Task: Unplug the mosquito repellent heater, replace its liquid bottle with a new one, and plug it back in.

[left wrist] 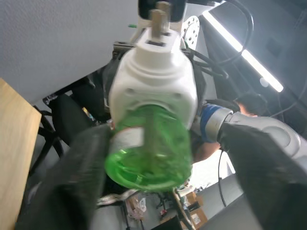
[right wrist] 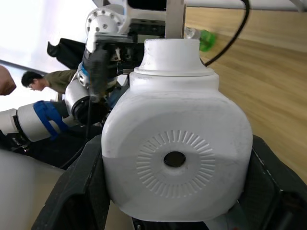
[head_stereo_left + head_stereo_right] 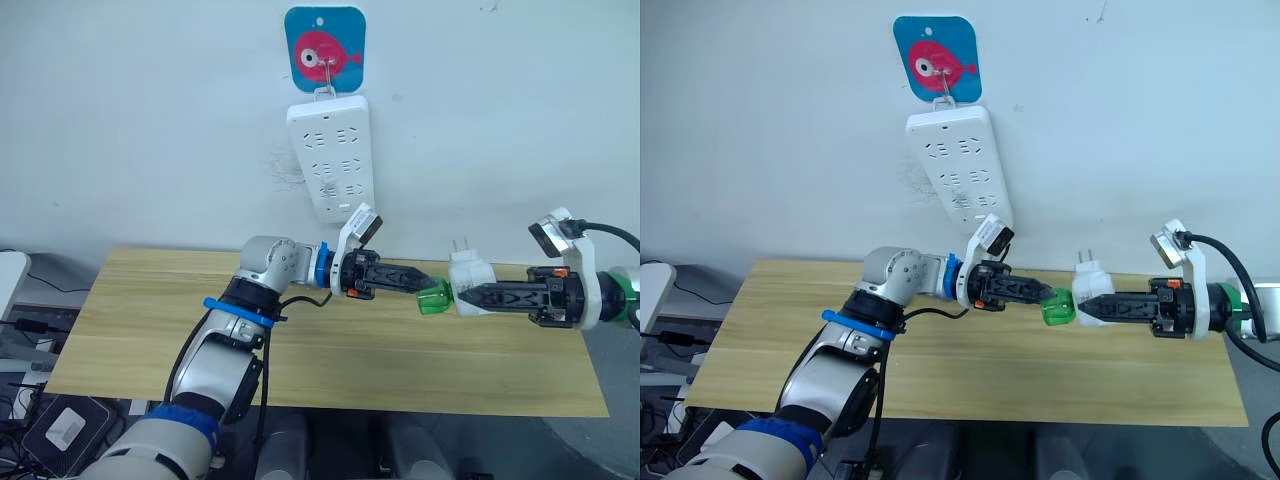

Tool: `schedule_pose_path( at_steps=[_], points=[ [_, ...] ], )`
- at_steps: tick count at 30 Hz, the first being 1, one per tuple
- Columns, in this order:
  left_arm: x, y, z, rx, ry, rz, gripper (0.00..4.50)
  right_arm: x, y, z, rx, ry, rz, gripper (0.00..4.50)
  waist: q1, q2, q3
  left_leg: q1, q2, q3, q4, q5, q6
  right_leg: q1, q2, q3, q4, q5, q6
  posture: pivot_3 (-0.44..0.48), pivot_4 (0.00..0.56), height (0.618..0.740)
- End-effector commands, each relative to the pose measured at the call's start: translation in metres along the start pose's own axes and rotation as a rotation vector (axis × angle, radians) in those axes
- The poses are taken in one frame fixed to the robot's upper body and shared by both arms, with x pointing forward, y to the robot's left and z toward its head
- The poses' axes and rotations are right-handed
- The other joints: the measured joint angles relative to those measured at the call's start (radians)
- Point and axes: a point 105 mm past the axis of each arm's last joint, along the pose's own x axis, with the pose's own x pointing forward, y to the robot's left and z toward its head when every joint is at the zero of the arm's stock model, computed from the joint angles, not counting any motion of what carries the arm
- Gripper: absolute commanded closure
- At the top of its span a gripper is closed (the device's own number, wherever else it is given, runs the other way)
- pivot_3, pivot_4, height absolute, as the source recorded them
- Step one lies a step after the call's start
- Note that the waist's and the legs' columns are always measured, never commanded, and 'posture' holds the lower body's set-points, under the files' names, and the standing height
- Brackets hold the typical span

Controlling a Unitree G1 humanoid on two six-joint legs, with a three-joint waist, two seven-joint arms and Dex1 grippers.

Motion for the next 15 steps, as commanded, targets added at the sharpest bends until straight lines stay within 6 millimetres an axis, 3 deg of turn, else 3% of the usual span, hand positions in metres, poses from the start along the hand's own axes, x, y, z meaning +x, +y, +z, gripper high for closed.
schedule_pose_path(
  at_steps=[1, 4, 6, 12, 15],
  points=[
    [-0.006, -0.004, -0.004, 0.136, 0.026, 0.044, 0.02, -0.007, 0.009, 0.009, -0.039, -0.060, 0.006, 1.51, 0.000, 0.000, 0.000, 0.000, 0.000, 0.000, 0.000, 0.000, 0.000, 0.000, 0.000, 0.000, 0.000, 0.000, 0.000, -0.118, 0.245, 0.740],
    [-0.017, -0.005, -0.018, 0.324, 0.101, 0.098, 0.02, -0.011, 0.006, 0.012, -0.019, -0.108, -0.015, 1.51, -0.002, 0.000, 0.000, 0.001, 0.000, 0.001, 0.000, 0.000, 0.000, 0.000, 0.000, 0.001, 0.000, 0.000, 0.000, -0.112, 0.244, 0.740],
    [-0.027, -0.010, -0.025, 0.546, 0.142, 0.151, 0.02, -0.017, 0.002, 0.014, 0.006, -0.148, -0.034, 1.51, -0.001, 0.000, 0.000, 0.002, 0.000, 0.001, 0.000, 0.000, 0.000, 0.000, 0.000, 0.001, 0.000, 0.000, 0.000, -0.112, 0.244, 0.740],
    [-0.028, 0.001, -0.018, 1.486, 0.146, 0.393, 0.02, -0.017, 0.001, 0.015, 0.037, -0.189, -0.032, 1.51, 0.016, 0.001, 0.000, 0.001, 0.000, 0.002, 0.000, 0.000, 0.000, 0.001, 0.000, 0.001, -0.005, 0.003, 0.001, -0.086, 0.237, 0.740],
    [-0.025, -0.004, -0.012, 1.893, 0.140, 0.401, 0.02, -0.013, 0.002, 0.016, 0.043, -0.190, -0.020, 1.51, 0.029, 0.001, 0.000, 0.000, 0.000, 0.001, 0.000, 0.001, 0.002, 0.002, 0.000, 0.000, -0.010, 0.008, 0.002, -0.082, 0.235, 0.740]
  ],
)
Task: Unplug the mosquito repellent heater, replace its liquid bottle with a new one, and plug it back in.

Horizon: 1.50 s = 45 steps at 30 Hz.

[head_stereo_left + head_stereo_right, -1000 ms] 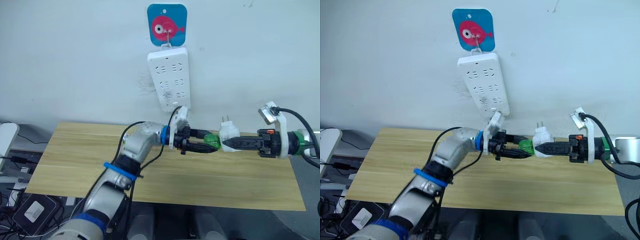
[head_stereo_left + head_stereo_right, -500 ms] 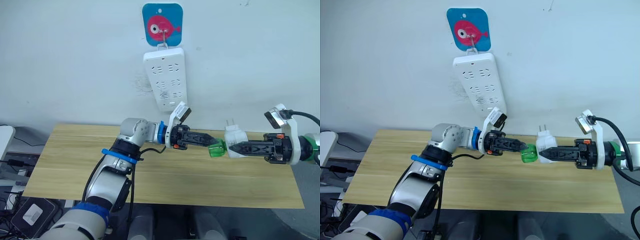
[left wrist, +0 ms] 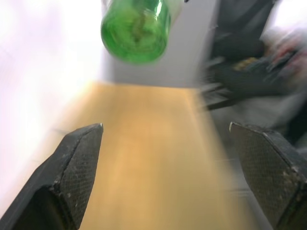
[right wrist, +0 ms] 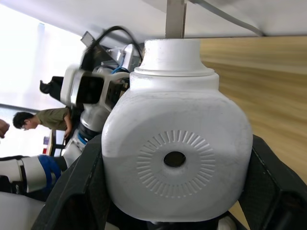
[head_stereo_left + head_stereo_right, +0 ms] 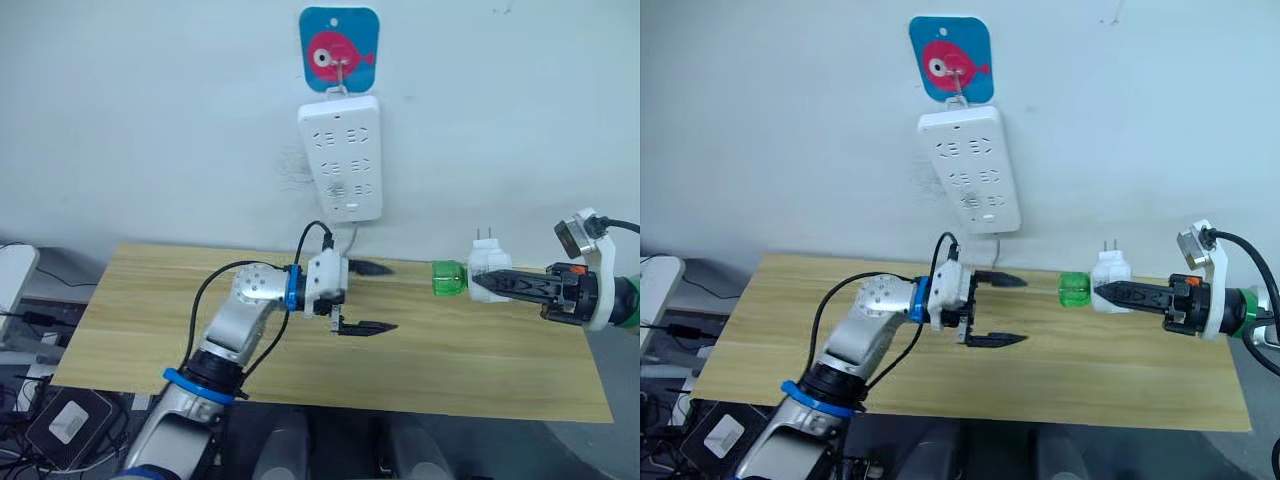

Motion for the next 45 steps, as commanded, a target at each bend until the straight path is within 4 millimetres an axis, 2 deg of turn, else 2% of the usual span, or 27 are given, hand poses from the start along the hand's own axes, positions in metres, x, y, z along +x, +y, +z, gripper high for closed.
schedule_pose_path(
  at_steps=[1, 7, 11, 19, 22, 25, 26, 29, 33, 36, 39, 42, 45],
  points=[
    [0.003, 0.008, 0.018, 0.469, -0.088, 0.072, 0.02, 0.003, 0.012, 0.006, -0.021, -0.022, 0.053, 1.51, 0.005, 0.000, 0.000, 0.000, 0.000, 0.000, -0.001, 0.001, 0.002, 0.000, 0.000, 0.000, -0.003, 0.003, 0.001, -0.078, 0.232, 0.740],
    [0.009, 0.015, 0.021, 0.765, -0.154, 0.116, 0.02, 0.012, 0.015, 0.008, -0.007, -0.044, 0.077, 1.51, 0.009, 0.000, 0.000, 0.000, -0.001, 0.006, 0.000, 0.003, 0.004, -0.001, -0.003, 0.005, -0.004, 0.007, 0.005, -0.073, 0.228, 0.740],
    [0.019, 0.022, 0.027, 0.810, -0.196, 0.170, 0.02, 0.015, 0.019, 0.010, -0.002, -0.053, 0.088, 1.51, 0.008, 0.000, 0.000, -0.001, -0.001, 0.006, 0.000, 0.003, 0.005, -0.002, -0.003, 0.004, -0.003, 0.007, 0.005, -0.078, 0.223, 0.740],
    [0.034, 0.024, 0.031, 0.850, -0.230, 0.185, 0.02, 0.019, 0.021, 0.008, -0.009, -0.054, 0.092, 1.51, 0.006, 0.000, 0.000, -0.001, -0.001, 0.006, -0.001, 0.003, 0.005, -0.002, -0.003, 0.004, -0.003, 0.007, 0.005, -0.091, 0.220, 0.740],
    [0.035, 0.026, 0.031, 0.859, -0.233, 0.191, 0.58, 0.020, 0.021, 0.007, -0.011, -0.059, 0.094, 1.51, 0.005, 0.000, 0.000, -0.001, -0.001, 0.006, -0.001, 0.003, 0.005, -0.002, -0.003, 0.004, -0.003, 0.007, 0.005, -0.099, 0.225, 0.740],
    [0.036, 0.028, 0.032, 0.866, -0.237, 0.193, 1.47, 0.020, 0.022, 0.006, -0.010, -0.059, 0.099, 1.51, 0.003, 0.001, 0.000, -0.001, -0.001, 0.006, -0.001, 0.003, 0.005, -0.002, -0.003, 0.004, -0.003, 0.007, 0.005, -0.098, 0.227, 0.740],
    [0.037, 0.027, 0.031, 0.859, -0.236, 0.186, 1.57, 0.020, 0.022, 0.006, -0.009, -0.057, 0.102, 1.51, 0.000, 0.001, 0.000, -0.001, -0.001, 0.006, -0.001, 0.003, 0.005, -0.002, -0.003, 0.004, -0.003, 0.007, 0.005, -0.099, 0.228, 0.740],
    [0.040, 0.023, 0.029, 0.808, -0.248, 0.161, 2.24, 0.020, 0.022, 0.005, -0.008, -0.046, 0.105, 1.51, -0.005, 0.001, 0.000, -0.002, -0.001, 0.006, -0.001, 0.003, 0.005, -0.002, -0.004, 0.004, -0.003, 0.007, 0.005, -0.099, 0.230, 0.740],
    [0.042, 0.016, 0.038, 0.685, -0.315, 0.094, 2.24, 0.021, 0.020, 0.001, -0.011, -0.013, 0.083, 1.51, -0.015, 0.001, 0.000, -0.002, -0.001, 0.006, -0.001, 0.003, 0.005, -0.002, -0.004, 0.004, -0.003, 0.007, 0.005, -0.093, 0.239, 0.740],
    [0.043, 0.019, 0.045, 0.486, -0.315, 0.041, 2.24, 0.021, 0.020, -0.001, -0.024, 0.008, 0.083, 1.51, -0.018, 0.001, -0.001, -0.002, -0.001, 0.005, -0.001, 0.003, 0.005, -0.003, -0.005, 0.003, -0.003, 0.007, 0.005, -0.093, 0.239, 0.740],
    [0.041, 0.038, 0.050, -0.001, -0.296, -0.010, 2.24, 0.021, 0.020, 0.001, -0.041, 0.022, 0.082, 1.51, -0.019, 0.002, -0.001, -0.002, -0.001, 0.004, -0.001, 0.003, 0.005, -0.004, -0.007, 0.003, -0.004, 0.007, 0.005, -0.088, 0.247, 0.740],
    [0.035, 0.042, 0.060, -0.429, -0.293, -0.147, 2.24, 0.020, 0.021, 0.002, -0.051, 0.034, 0.086, 1.51, -0.020, 0.002, -0.001, -0.003, -0.001, 0.002, -0.001, 0.003, 0.005, -0.004, -0.007, 0.001, -0.005, 0.007, 0.004, -0.088, 0.247, 0.740],
    [0.028, 0.047, 0.054, -0.987, -0.232, -0.255, 2.24, 0.019, 0.023, 0.001, -0.061, 0.060, 0.098, 1.51, -0.020, 0.002, -0.001, -0.004, -0.001, 0.000, -0.001, 0.003, 0.005, -0.004, -0.007, 0.000, -0.005, 0.007, 0.004, -0.082, 0.251, 0.740]
  ],
)
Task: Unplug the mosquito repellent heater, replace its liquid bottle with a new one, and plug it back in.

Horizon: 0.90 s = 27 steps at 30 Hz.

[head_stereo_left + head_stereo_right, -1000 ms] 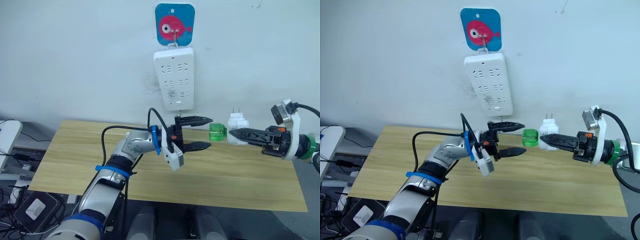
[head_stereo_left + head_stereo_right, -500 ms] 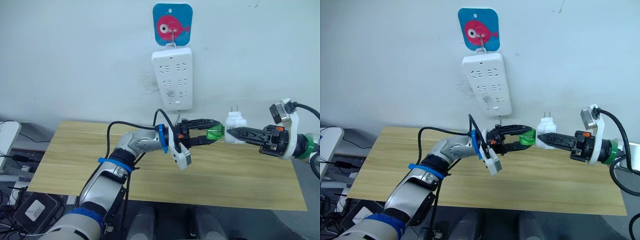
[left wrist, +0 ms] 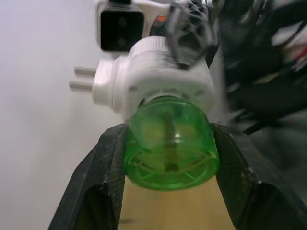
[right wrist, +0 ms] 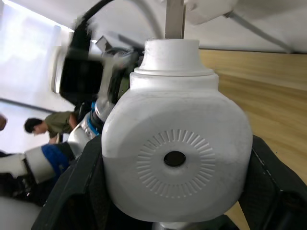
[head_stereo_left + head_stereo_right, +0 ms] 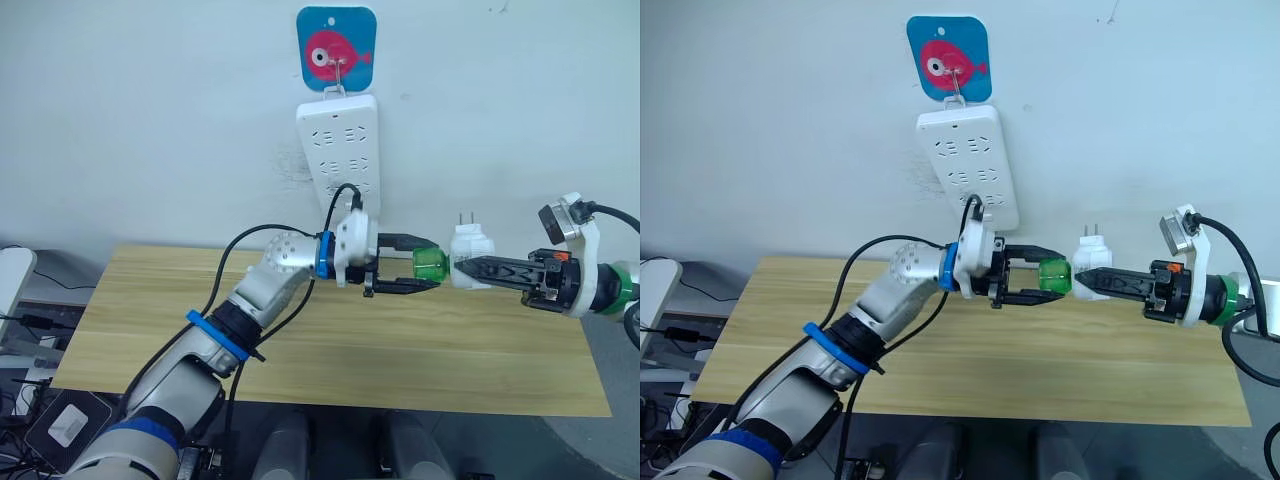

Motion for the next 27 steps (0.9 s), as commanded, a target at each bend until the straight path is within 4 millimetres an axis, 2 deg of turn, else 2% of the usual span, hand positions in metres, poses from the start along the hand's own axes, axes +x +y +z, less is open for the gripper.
schedule_pose_path(
  at_steps=[1, 5, 13, 15, 20, 23, 27],
  points=[
    [-0.004, 0.007, 0.022, -0.571, -0.082, -0.045, 2.24, 0.000, 0.006, -0.004, -0.016, 0.052, 0.022, 1.51, 0.000, 0.000, 0.000, 0.000, 0.000, -0.001, 0.000, 0.000, 0.000, 0.000, 0.000, 0.000, 0.000, 0.000, 0.000, -0.083, 0.252, 0.740],
    [-0.007, 0.020, 0.020, -0.930, -0.154, -0.042, 2.24, 0.001, 0.006, -0.003, -0.018, 0.066, 0.034, 1.51, -0.001, 0.000, 0.001, 0.001, -0.003, -0.001, 0.001, 0.000, 0.001, 0.001, 0.000, -0.001, 0.000, 0.000, 0.000, -0.082, 0.255, 0.740],
    [-0.003, 0.005, 0.018, -0.965, -0.147, -0.100, 2.24, 0.000, 0.005, 0.001, -0.008, 0.054, 0.040, 1.51, -0.015, -0.001, 0.001, 0.001, -0.003, 0.003, 0.000, 0.000, 0.001, 0.001, 0.001, 0.002, 0.002, 0.000, 0.000, -0.086, 0.259, 0.740],
    [-0.004, 0.002, 0.019, -0.970, -0.162, -0.104, 1.51, 0.000, 0.005, 0.001, -0.005, 0.055, 0.038, 1.51, -0.015, -0.001, 0.001, 0.001, -0.003, 0.003, 0.001, 0.001, 0.001, 0.001, 0.001, 0.002, 0.002, 0.000, 0.000, -0.084, 0.258, 0.740],
    [-0.007, -0.005, 0.019, -0.966, -0.156, -0.108, 0.07, -0.002, 0.004, 0.000, 0.001, 0.056, 0.034, 1.51, -0.014, -0.001, 0.002, 0.001, -0.003, 0.003, 0.001, 0.001, 0.002, 0.001, 0.001, 0.003, 0.003, 0.000, 0.000, -0.080, 0.254, 0.740],
    [-0.011, -0.009, 0.016, -0.936, -0.135, -0.088, 0.03, -0.004, 0.005, 0.000, 0.004, 0.052, 0.032, 1.51, -0.014, -0.001, 0.002, 0.002, -0.003, 0.004, 0.001, 0.001, 0.002, 0.002, 0.001, 0.003, 0.003, 0.000, 0.000, -0.084, 0.251, 0.740],
    [-0.020, -0.021, 0.010, -0.732, -0.051, -0.053, 0.03, -0.008, 0.002, -0.002, 0.011, 0.032, 0.013, 1.51, -0.014, -0.001, 0.001, 0.002, -0.003, 0.004, 0.001, 0.001, 0.002, 0.001, 0.001, 0.003, 0.002, 0.000, 0.000, -0.092, 0.247, 0.740]
  ],
)
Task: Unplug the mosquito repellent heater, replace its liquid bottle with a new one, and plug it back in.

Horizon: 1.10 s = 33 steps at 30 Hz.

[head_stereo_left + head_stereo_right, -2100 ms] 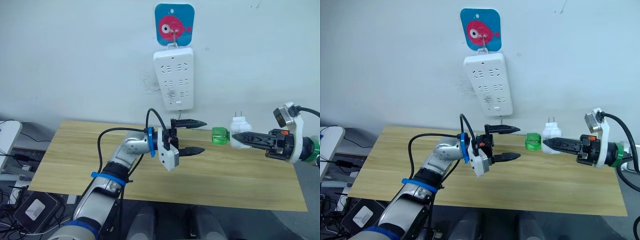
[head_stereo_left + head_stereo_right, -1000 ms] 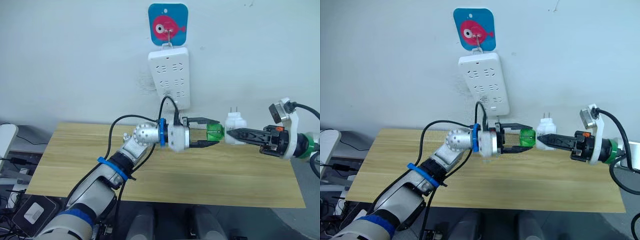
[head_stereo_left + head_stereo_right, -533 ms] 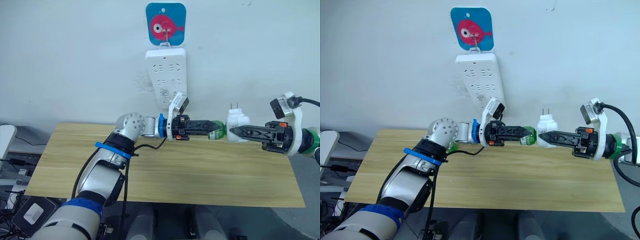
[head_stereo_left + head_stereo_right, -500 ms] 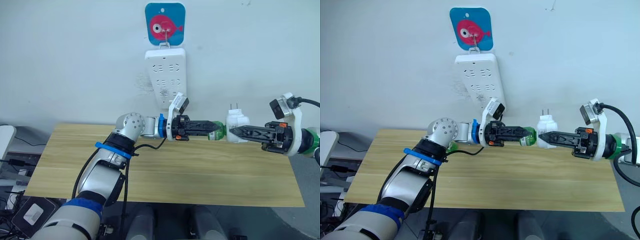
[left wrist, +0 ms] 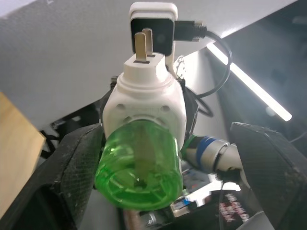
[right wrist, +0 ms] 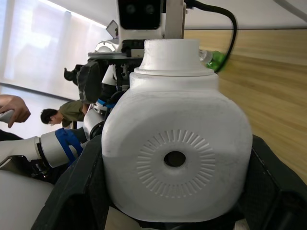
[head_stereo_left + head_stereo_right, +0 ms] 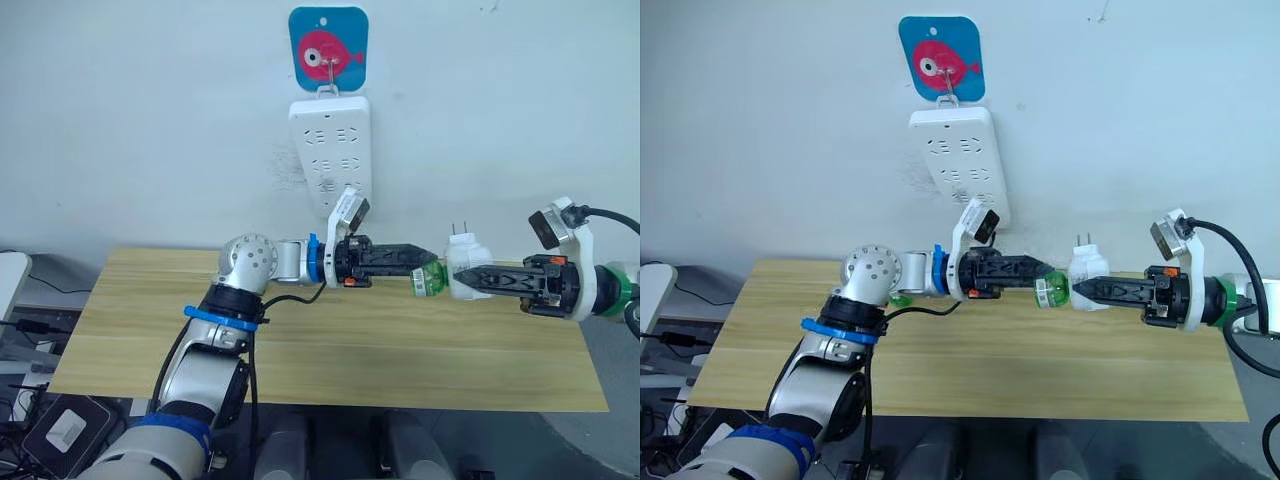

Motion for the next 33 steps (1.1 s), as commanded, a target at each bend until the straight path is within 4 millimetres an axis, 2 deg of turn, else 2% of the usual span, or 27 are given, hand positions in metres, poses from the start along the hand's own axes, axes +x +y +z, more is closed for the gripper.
schedule_pose_path(
  at_steps=[1, 5, 10, 13, 15, 19, 22, 29, 33],
  points=[
    [-0.003, -0.014, -0.007, 0.224, 0.058, 0.002, 0.03, -0.009, 0.006, 0.006, -0.032, -0.042, -0.013, 1.51, 0.001, 0.000, 0.000, 0.000, 0.000, 0.000, 0.000, 0.000, 0.000, 0.000, 0.000, 0.000, 0.000, 0.000, 0.000, -0.097, 0.244, 0.740],
    [-0.015, 0.000, -0.018, 0.621, 0.100, 0.136, 0.03, -0.014, 0.006, 0.007, -0.017, -0.087, -0.026, 1.51, 0.004, 0.001, 0.000, 0.000, 0.000, 0.001, 0.000, 0.000, 0.000, 0.000, 0.000, 0.001, -0.001, 0.000, 0.000, -0.110, 0.239, 0.740],
    [-0.021, 0.007, -0.033, 1.389, 0.160, 0.166, 0.03, -0.018, 0.007, 0.003, 0.005, -0.114, -0.037, 1.51, 0.018, 0.001, -0.001, 0.001, 0.000, 0.001, 0.000, 0.000, 0.000, 0.001, 0.000, 0.000, -0.001, 0.000, 0.000, -0.117, 0.234, 0.740],
    [-0.017, 0.007, -0.027, 1.777, 0.129, 0.168, 0.03, -0.017, 0.007, 0.000, 0.013, -0.121, -0.037, 1.51, 0.024, 0.001, -0.001, 0.002, 0.000, 0.001, 0.001, 0.000, 0.000, 0.002, -0.001, 0.000, -0.001, 0.000, 0.000, -0.120, 0.232, 0.740],
    [-0.013, 0.007, -0.023, 1.948, 0.107, 0.166, 0.03, -0.016, 0.007, -0.001, 0.013, -0.124, -0.034, 1.51, 0.024, 0.001, -0.001, 0.001, 0.000, 0.002, 0.001, 0.001, 0.001, 0.002, -0.001, 0.000, -0.001, 0.001, 0.002, -0.120, 0.232, 0.740],
    [-0.003, 0.014, -0.017, 2.068, 0.080, 0.162, 0.03, -0.013, 0.007, -0.001, 0.010, -0.124, -0.024, 1.51, 0.019, 0.001, -0.001, 0.001, -0.001, 0.004, 0.001, 0.001, 0.002, 0.002, -0.002, 0.002, -0.001, 0.003, 0.004, -0.110, 0.226, 0.740],
    [0.008, 0.010, -0.012, 2.149, 0.029, 0.148, 0.03, -0.010, 0.008, 0.000, 0.007, -0.120, -0.015, 1.51, 0.018, 0.001, -0.001, 0.001, -0.001, 0.004, 0.001, 0.001, 0.002, 0.001, -0.002, 0.001, -0.001, 0.003, 0.004, -0.105, 0.220, 0.740],
    [0.021, 0.008, -0.010, 2.233, -0.019, 0.130, 0.03, -0.006, 0.009, 0.001, 0.004, -0.113, 0.001, 1.51, 0.018, 0.001, -0.001, 0.001, -0.001, 0.003, 0.001, 0.001, 0.002, 0.001, -0.002, 0.001, 0.000, 0.003, 0.004, -0.103, 0.216, 0.740],
    [0.022, 0.009, -0.008, 2.241, -0.026, 0.138, 0.90, -0.006, 0.009, 0.001, 0.005, -0.110, 0.003, 1.51, 0.018, 0.001, -0.001, 0.001, -0.001, 0.003, 0.001, 0.001, 0.002, 0.001, -0.002, 0.001, 0.000, 0.003, 0.004, -0.101, 0.216, 0.740]
  ],
)
